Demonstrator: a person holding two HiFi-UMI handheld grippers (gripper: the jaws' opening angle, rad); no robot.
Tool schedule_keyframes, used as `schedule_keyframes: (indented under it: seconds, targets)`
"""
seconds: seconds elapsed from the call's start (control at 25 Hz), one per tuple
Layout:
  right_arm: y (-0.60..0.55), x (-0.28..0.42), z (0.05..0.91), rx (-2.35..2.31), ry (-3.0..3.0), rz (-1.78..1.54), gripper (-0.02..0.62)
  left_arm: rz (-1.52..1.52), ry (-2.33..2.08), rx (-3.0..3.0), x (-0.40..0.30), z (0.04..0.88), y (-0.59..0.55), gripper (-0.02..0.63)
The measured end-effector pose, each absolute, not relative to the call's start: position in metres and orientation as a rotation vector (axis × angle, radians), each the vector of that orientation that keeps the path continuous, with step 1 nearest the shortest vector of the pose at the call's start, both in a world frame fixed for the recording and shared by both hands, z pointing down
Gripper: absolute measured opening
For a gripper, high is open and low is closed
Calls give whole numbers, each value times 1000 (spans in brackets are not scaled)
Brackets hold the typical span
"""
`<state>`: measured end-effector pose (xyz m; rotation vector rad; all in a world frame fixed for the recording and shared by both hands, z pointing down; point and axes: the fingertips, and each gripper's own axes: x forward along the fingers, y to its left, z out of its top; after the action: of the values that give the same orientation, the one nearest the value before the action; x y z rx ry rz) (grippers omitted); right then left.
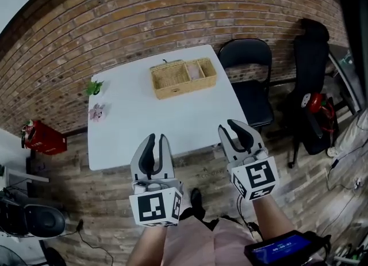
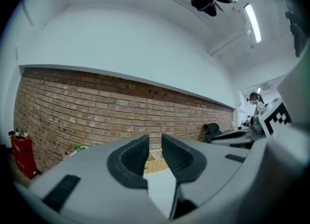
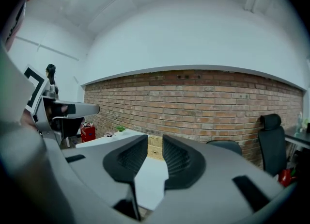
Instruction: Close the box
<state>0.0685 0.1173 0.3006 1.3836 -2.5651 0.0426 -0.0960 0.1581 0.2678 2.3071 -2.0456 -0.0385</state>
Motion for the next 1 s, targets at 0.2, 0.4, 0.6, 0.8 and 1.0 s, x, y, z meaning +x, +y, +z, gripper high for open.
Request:
schedule_keyframes:
  seconds: [0.2,0.4,0.6,0.8,1.0]
  targets:
    - [96,66,293,1425,-2535,24,87,-54,-2010,2331,-102,266,133,78]
    - [81,65,295,1432,-2514,27,81,-46,-1978,2326,-103,275,118,78]
    - [61,62,303,1431,-2512,38,77,-21,-1968,2320,-105,287,99,78]
    - [28,66,307,1433,-2521,54,75,0,-1973,2322,-103,288,66,78]
    - [-14,72,322,1424,-2523,107,74,52,-1975,2303,-101,299,26,78]
